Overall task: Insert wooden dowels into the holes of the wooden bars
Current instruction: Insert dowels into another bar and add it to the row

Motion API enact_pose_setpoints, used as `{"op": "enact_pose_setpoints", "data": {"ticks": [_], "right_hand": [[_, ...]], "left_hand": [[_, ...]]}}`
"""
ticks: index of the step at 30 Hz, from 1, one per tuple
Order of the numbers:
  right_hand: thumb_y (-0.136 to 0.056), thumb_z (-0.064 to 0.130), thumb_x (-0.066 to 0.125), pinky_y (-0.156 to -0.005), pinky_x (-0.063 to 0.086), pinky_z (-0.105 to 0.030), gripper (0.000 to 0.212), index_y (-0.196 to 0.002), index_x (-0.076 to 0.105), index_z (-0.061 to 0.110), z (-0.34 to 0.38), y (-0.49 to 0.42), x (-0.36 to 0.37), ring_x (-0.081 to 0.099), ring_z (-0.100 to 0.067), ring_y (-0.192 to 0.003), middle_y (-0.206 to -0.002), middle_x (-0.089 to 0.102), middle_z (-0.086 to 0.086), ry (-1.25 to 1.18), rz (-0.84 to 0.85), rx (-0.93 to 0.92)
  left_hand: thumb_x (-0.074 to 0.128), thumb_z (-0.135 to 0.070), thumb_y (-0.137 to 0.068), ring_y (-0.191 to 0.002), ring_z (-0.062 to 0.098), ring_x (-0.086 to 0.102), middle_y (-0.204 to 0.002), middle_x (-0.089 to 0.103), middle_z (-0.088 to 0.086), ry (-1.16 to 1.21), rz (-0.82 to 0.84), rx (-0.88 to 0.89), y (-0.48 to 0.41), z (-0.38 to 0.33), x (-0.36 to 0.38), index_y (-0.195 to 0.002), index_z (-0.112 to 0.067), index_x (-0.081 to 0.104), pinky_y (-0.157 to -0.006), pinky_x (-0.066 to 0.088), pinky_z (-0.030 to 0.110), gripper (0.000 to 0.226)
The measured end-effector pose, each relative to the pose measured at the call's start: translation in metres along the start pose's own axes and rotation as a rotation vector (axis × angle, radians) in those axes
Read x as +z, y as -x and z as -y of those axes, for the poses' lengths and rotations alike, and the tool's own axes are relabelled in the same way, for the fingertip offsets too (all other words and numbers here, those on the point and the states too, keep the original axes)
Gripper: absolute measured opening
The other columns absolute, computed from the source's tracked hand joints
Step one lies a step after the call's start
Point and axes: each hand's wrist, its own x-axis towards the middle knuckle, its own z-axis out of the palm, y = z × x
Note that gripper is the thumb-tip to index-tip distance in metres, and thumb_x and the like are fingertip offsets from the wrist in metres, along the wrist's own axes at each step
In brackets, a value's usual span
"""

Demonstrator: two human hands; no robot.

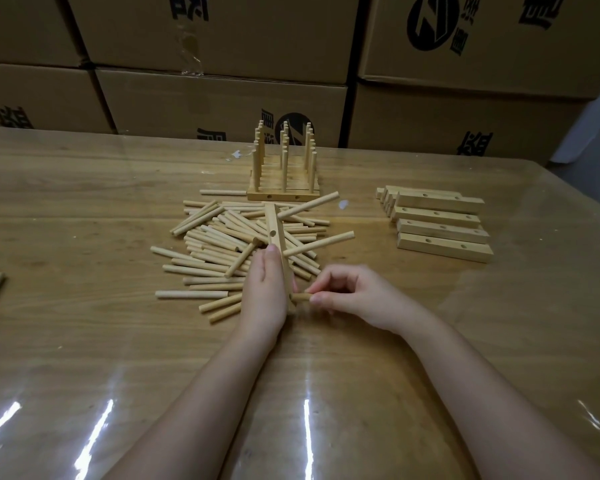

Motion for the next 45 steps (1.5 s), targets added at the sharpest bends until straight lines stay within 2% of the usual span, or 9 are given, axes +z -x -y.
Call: {"op": "enact_pose_setpoints", "data": {"ticks": [4, 8, 12, 17, 24, 29, 34, 41, 45], "right_hand": [[-0.083, 0.020, 0.066, -0.069, 0.049, -0.019, 0.009, -0.084, 0.066, 0.029, 0.003, 0.000, -0.002, 0.062, -0.005, -0.074, -0.079, 0.067, 0.010, 0.088, 0.004, -0.001], [-0.082, 0.024, 0.067, -0.079, 0.051, -0.037, 0.003, -0.082, 0.066, 0.027, 0.012, -0.001, -0.004, 0.062, -0.019, -0.082, -0.084, 0.067, 0.003, 0.200, -0.011, 0.001], [-0.081, 0.031, 0.067, -0.077, 0.050, -0.042, 0.003, -0.078, 0.065, 0.030, 0.027, -0.004, -0.004, 0.058, -0.012, -0.076, -0.078, 0.064, 0.009, 0.381, -0.023, 0.001], [-0.082, 0.036, 0.064, -0.067, 0.047, -0.033, 0.006, -0.077, 0.062, 0.034, 0.044, -0.002, -0.001, 0.053, -0.001, -0.071, -0.071, 0.059, 0.018, 0.657, -0.044, 0.011], [-0.086, 0.037, 0.059, -0.066, 0.046, -0.031, 0.013, -0.076, 0.051, 0.034, 0.062, 0.000, 0.009, 0.055, -0.009, -0.079, -0.082, 0.065, 0.013, 0.918, -0.064, -0.041], [-0.089, 0.036, 0.055, -0.057, 0.030, -0.030, 0.015, -0.077, 0.045, 0.034, 0.063, 0.001, 0.014, 0.047, -0.011, -0.072, -0.074, 0.056, 0.014, 0.988, -0.073, -0.065], [-0.089, 0.036, 0.053, -0.061, 0.034, -0.030, 0.014, -0.078, 0.045, 0.035, 0.062, 0.000, 0.016, 0.052, -0.015, -0.076, -0.081, 0.063, 0.011, 0.992, -0.078, -0.064], [-0.088, 0.035, 0.055, -0.060, 0.039, -0.031, 0.013, -0.078, 0.047, 0.034, 0.052, 0.002, 0.017, 0.049, -0.012, -0.068, -0.063, 0.048, 0.015, 0.900, -0.119, -0.045], [-0.085, 0.035, 0.059, -0.059, 0.036, -0.029, 0.014, -0.075, 0.050, 0.034, 0.050, -0.002, 0.016, 0.048, -0.008, -0.069, -0.063, 0.048, 0.019, 0.848, -0.135, -0.012]], "left_hand": [[0.030, -0.033, -0.101, -0.053, 0.007, 0.049, -0.052, 0.052, -0.006, -0.017, 0.004, 0.028, 0.001, 0.001, 0.000, -0.080, -0.010, 0.053, -0.061, 0.038, 0.032, 0.039], [0.030, -0.032, -0.101, -0.058, 0.013, 0.050, -0.056, 0.052, -0.004, 0.008, -0.020, 0.032, 0.000, 0.001, 0.000, -0.077, -0.012, 0.052, -0.064, 0.040, 0.034, 0.038], [0.030, -0.028, -0.101, -0.057, 0.015, 0.048, -0.054, 0.050, -0.005, 0.057, -0.044, 0.016, -0.001, 0.001, 0.000, -0.073, -0.016, 0.050, -0.062, 0.039, 0.033, 0.036], [0.031, -0.027, -0.101, -0.051, -0.001, 0.044, -0.059, 0.047, -0.007, 0.031, -0.048, 0.061, -0.001, 0.004, 0.001, -0.074, -0.017, 0.048, -0.056, 0.037, 0.022, 0.034], [0.031, -0.022, -0.102, -0.050, -0.008, 0.043, -0.063, 0.046, -0.006, 0.066, -0.074, 0.102, -0.003, 0.006, 0.002, -0.075, -0.015, 0.049, -0.051, 0.034, 0.009, 0.033], [0.032, -0.024, -0.102, -0.052, -0.018, 0.046, -0.069, 0.049, -0.011, 0.090, -0.083, 0.088, -0.003, 0.007, 0.002, -0.075, -0.025, 0.051, -0.052, 0.034, -0.001, 0.033], [0.033, -0.025, -0.102, -0.053, -0.019, 0.047, -0.068, 0.051, -0.011, 0.094, -0.105, 0.076, -0.003, 0.007, 0.003, -0.073, -0.027, 0.051, -0.055, 0.036, 0.002, 0.034], [0.032, -0.024, -0.102, -0.050, -0.013, 0.045, -0.062, 0.047, -0.011, 0.078, -0.110, 0.091, -0.003, 0.008, 0.004, -0.071, -0.024, 0.049, -0.054, 0.036, 0.009, 0.035], [0.032, -0.024, -0.101, -0.048, -0.012, 0.045, -0.063, 0.047, -0.010, 0.081, -0.144, 0.083, -0.003, 0.007, 0.004, -0.071, -0.024, 0.049, -0.050, 0.035, 0.004, 0.035]]}}
